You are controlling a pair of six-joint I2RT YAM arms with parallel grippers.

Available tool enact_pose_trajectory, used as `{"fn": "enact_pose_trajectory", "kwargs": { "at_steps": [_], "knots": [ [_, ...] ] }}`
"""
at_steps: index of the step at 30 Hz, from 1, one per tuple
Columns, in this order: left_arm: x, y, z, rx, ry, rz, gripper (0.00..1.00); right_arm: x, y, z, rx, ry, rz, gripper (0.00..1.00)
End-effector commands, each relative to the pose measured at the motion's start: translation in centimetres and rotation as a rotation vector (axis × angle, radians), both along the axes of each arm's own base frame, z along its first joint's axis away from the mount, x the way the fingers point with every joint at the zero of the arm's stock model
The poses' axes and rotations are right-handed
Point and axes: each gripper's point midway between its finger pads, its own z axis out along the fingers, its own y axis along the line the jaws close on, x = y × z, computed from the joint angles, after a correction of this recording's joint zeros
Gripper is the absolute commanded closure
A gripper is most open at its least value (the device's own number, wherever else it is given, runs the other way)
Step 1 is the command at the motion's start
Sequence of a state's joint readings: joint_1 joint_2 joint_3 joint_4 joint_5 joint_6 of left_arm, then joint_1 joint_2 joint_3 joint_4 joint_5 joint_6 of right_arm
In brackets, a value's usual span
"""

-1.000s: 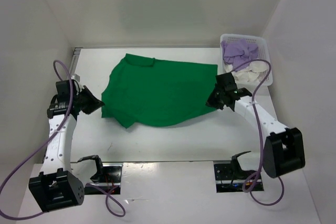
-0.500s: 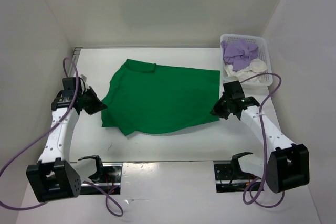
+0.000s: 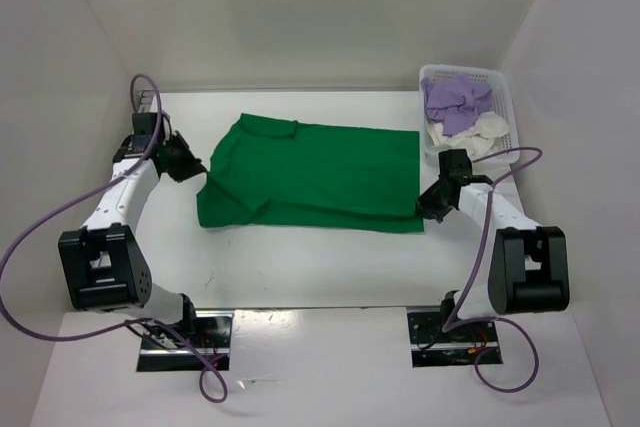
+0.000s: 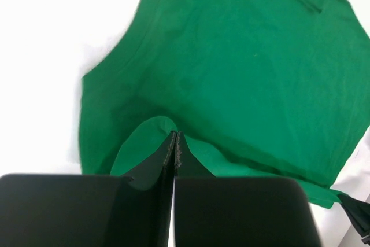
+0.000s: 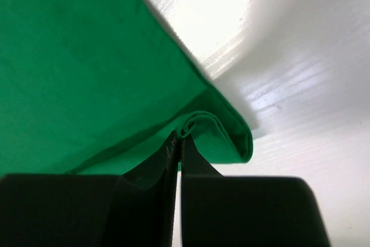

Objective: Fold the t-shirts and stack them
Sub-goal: Fold the flattened tshirt in 1/3 of the way

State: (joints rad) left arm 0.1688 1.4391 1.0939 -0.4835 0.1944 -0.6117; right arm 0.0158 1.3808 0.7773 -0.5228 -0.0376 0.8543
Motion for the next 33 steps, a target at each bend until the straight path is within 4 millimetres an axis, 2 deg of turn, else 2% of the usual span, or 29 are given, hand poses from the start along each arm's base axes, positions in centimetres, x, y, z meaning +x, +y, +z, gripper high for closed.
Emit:
{"fn": "enact_pose_trajectory", "kwargs": {
  "at_steps": [1,3,6,8,9,12,13,15,16,17,18,19,20,22,23,24,26,28,29,30,31,33],
  "knots": [
    [3.6,-0.4,3.1,0.021,-0.115,-0.009,1.00,2.9,-0.8,1.2,-0.035,-0.090,-0.014,0.98],
    [4.3,-1.2,3.2,0.028,-0.125,-0.027,1.00,4.0,-1.1,2.0,-0.047,-0.117,-0.021,0.98],
    [5.8,-2.3,3.1,0.044,-0.136,-0.050,1.00,4.9,-1.9,1.4,-0.076,-0.104,-0.035,0.98],
    [6.7,-2.7,2.4,0.042,-0.125,-0.061,1.00,5.0,-1.9,0.9,-0.076,-0.087,-0.034,0.98],
    [7.5,-2.4,2.8,0.053,-0.142,-0.052,1.00,5.2,-1.9,0.7,-0.076,-0.088,-0.034,0.98],
    [8.5,-2.2,1.5,0.064,-0.125,-0.053,1.00,5.4,-1.9,0.1,-0.072,-0.078,-0.042,0.99],
    [9.0,-2.1,0.9,0.063,-0.112,-0.053,1.00,5.7,-1.9,0.5,-0.072,-0.088,-0.042,0.99],
    [9.9,-2.0,0.9,0.070,-0.122,-0.060,1.00,5.9,-2.1,0.3,-0.083,-0.090,-0.048,0.99],
    [10.0,-2.5,-0.1,0.068,-0.100,-0.070,1.00,5.8,-2.1,-0.1,-0.083,-0.078,-0.048,0.99],
    [10.5,-2.4,0.2,0.069,-0.117,-0.069,1.00,6.4,-2.2,0.3,-0.087,-0.097,-0.061,0.99],
    [10.9,-2.8,0.9,0.070,-0.135,-0.078,1.00,6.3,-2.2,-0.3,-0.087,-0.081,-0.060,0.99],
    [11.2,-2.8,0.5,0.070,-0.134,-0.078,1.00,6.2,-2.2,-0.6,-0.087,-0.072,-0.060,0.99],
    [11.4,-3.3,1.0,0.070,-0.145,-0.087,1.00,6.4,-2.2,-0.9,-0.087,-0.070,-0.060,0.99],
    [12.3,-3.2,1.8,0.079,-0.175,-0.092,1.00,6.4,-2.2,-0.9,-0.087,-0.070,-0.060,0.99],
    [12.5,-3.6,1.6,0.078,-0.171,-0.101,1.00,6.6,-2.4,-1.1,-0.095,-0.073,-0.064,0.99],
    [12.6,-3.6,1.8,0.078,-0.171,-0.102,1.00,6.6,-2.4,-1.1,-0.095,-0.073,-0.064,0.99],
    [12.9,-3.3,0.9,0.092,-0.154,-0.087,0.99,6.9,-2.6,-1.1,-0.104,-0.073,-0.068,0.98],
    [12.5,-2.9,0.1,0.108,-0.127,-0.072,0.89,7.0,-2.5,-1.1,-0.099,-0.073,-0.076,0.94],
    [12.1,-2.7,-0.2,0.116,-0.119,-0.065,0.73,7.2,-2.5,-1.0,-0.099,-0.082,-0.077,0.92],
    [11.6,-2.7,-0.9,0.116,-0.114,-0.065,0.63,6.8,-2.5,-1.1,-0.099,-0.081,-0.077,0.91],
    [11.3,-2.7,-0.6,0.116,-0.126,-0.064,0.51,6.9,-2.5,-0.7,-0.099,-0.092,-0.077,0.90],
    [10.8,-2.8,-0.4,0.108,-0.134,-0.055,0.26,7.0,-2.5,-0.4,-0.098,-0.101,-0.078,0.79]
  ]
}}
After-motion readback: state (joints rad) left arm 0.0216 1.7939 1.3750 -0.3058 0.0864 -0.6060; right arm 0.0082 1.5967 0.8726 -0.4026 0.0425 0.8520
